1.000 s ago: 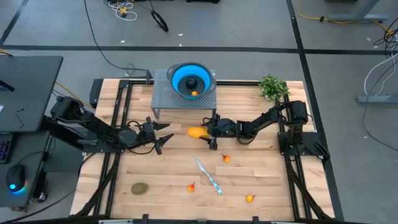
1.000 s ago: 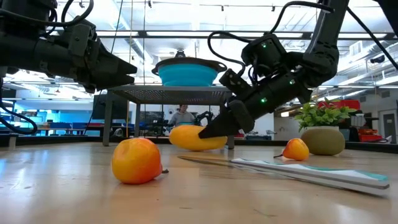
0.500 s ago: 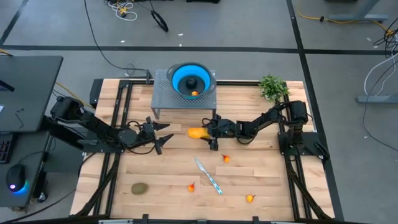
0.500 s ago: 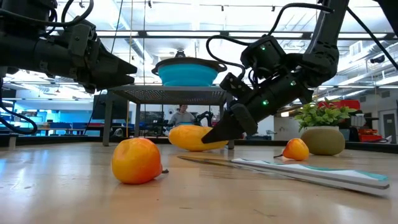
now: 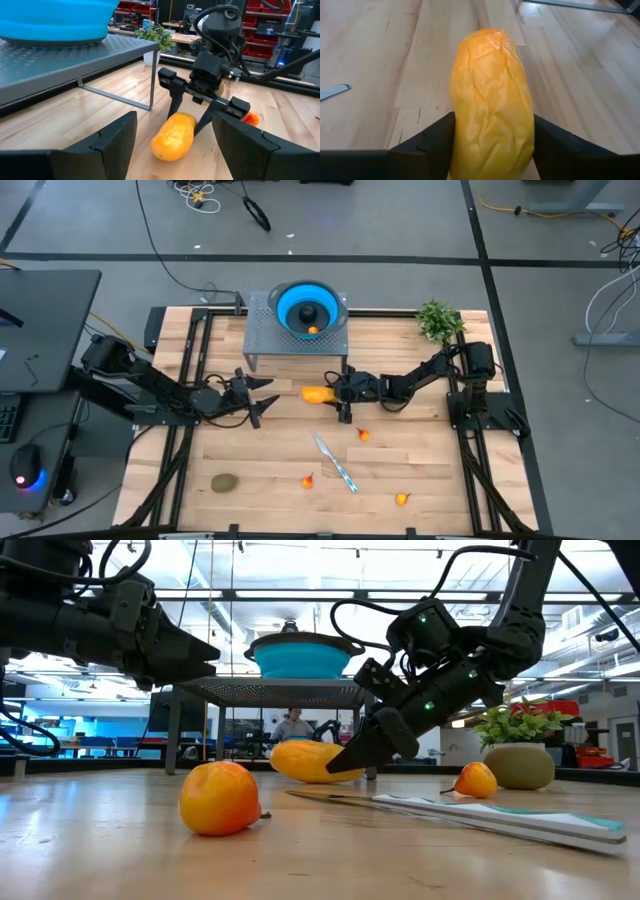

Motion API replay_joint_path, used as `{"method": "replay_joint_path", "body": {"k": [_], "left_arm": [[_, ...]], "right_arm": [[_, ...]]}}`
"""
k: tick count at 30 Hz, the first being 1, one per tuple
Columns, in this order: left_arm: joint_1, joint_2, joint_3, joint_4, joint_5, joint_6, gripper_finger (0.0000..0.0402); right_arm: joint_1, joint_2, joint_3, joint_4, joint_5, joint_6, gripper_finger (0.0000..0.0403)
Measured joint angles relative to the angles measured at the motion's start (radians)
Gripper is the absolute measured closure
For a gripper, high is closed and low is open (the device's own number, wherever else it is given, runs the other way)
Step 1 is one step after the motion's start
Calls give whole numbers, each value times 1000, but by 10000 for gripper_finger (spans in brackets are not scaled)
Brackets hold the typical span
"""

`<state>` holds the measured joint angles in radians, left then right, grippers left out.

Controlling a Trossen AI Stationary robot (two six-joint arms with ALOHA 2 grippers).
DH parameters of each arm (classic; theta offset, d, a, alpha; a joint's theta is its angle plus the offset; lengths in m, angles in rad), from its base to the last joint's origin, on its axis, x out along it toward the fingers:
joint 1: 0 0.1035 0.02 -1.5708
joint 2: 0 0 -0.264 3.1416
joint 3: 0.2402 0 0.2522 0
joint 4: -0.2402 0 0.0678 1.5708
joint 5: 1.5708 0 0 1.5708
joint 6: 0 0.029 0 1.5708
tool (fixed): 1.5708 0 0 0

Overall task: Pick & Place Fruit
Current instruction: Put the yellow mango into the blue strainer bowl on the shelf

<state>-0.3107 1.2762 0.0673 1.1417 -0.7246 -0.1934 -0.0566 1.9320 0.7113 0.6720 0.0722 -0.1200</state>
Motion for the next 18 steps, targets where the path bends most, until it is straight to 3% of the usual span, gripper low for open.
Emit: {"method": "replay_joint_path", "body": {"k": [18], "left_arm": [[0,0,0,-9,-16,-13,135]], "right_arm": [[39,-3,0,22,4,0,182]]}}
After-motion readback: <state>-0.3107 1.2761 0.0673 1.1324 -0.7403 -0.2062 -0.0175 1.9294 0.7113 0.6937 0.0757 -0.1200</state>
